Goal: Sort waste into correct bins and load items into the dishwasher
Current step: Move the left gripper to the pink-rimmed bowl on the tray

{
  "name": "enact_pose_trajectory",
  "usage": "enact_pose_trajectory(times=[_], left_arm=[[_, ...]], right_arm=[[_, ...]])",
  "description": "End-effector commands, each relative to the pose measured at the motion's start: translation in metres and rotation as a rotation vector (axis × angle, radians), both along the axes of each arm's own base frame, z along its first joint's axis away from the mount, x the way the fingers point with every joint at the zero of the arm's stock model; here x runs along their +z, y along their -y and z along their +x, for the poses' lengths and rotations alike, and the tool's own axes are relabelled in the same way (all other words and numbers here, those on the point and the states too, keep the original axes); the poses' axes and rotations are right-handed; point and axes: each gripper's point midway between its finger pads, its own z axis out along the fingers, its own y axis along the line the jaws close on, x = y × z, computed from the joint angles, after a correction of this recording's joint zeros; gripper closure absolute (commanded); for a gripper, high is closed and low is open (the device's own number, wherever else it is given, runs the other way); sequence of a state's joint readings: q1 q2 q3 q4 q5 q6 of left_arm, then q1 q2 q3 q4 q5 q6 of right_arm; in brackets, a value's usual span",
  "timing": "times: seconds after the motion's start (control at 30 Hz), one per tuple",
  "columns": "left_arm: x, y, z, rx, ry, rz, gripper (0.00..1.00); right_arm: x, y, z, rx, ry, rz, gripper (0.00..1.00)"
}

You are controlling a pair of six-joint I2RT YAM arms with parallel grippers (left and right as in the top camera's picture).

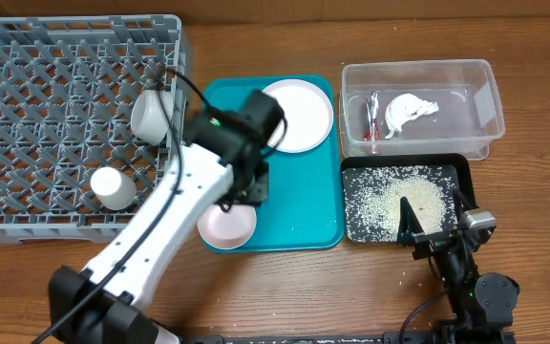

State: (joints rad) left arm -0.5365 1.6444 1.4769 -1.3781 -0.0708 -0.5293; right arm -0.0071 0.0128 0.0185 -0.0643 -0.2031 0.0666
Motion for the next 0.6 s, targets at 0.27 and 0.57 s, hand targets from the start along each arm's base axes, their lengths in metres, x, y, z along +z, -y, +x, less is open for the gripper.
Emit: enact_pose_trajectory(times=[0.27,0.57], left_arm=[[-0.102,-0.006,-0.013,0.167,-0.006,0.01,0.96],[-0.115,0.068,-0.021,-0.017,0.044,-0.196,0.96]], right_arm=[[-0.002,0.002,0.0,-0.007,0.005,-0.004,0.0],[-0.002,0.002,0.0,-0.007,0.005,-0.004,0.0]])
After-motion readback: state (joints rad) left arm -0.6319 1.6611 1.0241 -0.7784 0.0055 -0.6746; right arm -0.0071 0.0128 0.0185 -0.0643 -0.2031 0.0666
